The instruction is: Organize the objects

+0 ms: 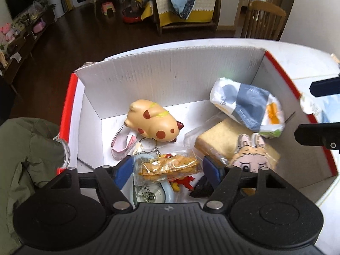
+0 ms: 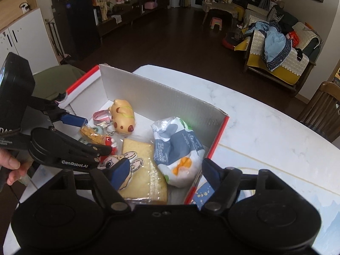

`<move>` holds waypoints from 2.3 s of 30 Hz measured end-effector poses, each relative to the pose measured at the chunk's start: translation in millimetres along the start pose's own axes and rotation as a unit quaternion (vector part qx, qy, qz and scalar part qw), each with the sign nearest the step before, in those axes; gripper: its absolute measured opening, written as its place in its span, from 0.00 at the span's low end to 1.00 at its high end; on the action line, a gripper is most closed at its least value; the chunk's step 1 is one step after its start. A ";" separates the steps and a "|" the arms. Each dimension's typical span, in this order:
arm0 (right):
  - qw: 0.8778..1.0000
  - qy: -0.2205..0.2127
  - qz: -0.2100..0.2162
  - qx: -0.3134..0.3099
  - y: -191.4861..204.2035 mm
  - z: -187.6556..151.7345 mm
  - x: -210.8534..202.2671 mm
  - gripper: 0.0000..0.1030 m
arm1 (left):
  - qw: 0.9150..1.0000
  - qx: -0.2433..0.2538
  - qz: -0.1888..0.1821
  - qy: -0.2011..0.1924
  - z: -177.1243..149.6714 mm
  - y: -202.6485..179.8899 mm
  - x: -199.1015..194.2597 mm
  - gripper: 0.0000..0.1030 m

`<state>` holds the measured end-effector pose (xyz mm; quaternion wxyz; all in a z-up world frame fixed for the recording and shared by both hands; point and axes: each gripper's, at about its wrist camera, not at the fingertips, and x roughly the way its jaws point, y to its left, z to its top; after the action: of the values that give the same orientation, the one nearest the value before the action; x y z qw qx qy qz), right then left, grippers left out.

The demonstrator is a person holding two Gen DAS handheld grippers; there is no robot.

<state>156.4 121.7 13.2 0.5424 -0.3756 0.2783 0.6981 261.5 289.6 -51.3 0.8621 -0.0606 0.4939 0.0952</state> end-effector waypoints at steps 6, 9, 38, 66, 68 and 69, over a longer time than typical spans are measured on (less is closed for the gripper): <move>1.000 -0.011 0.012 0.005 -1.4 -12.2 -19.9 0.74 | 1.000 -0.005 0.011 -0.011 -7.5 -2.0 -12.3 0.77; 1.000 -0.018 0.020 0.006 -1.2 -16.9 -31.2 0.75 | 0.999 -0.020 0.002 -0.027 -11.0 -1.1 -25.6 0.82; 0.981 -0.169 0.093 0.000 17.7 -85.9 -121.7 1.00 | 0.975 -0.072 0.008 -0.209 -84.9 -44.5 -164.7 1.00; 0.975 -0.201 0.095 0.026 8.7 -133.2 -143.1 1.00 | 0.971 -0.079 0.060 -0.219 -123.4 -97.5 -183.0 1.00; 0.975 -0.200 0.095 0.027 8.8 -133.1 -143.0 1.00 | 0.971 -0.078 0.062 -0.217 -123.4 -100.3 -182.5 1.00; 0.975 -0.200 0.096 0.028 7.8 -134.5 -143.1 1.00 | 0.971 -0.078 0.062 -0.217 -123.4 -101.3 -182.2 1.00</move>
<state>197.3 -65.8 55.5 0.5280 -0.1851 0.2182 0.7996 90.6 147.4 44.7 0.9336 -0.0746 0.2893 0.1976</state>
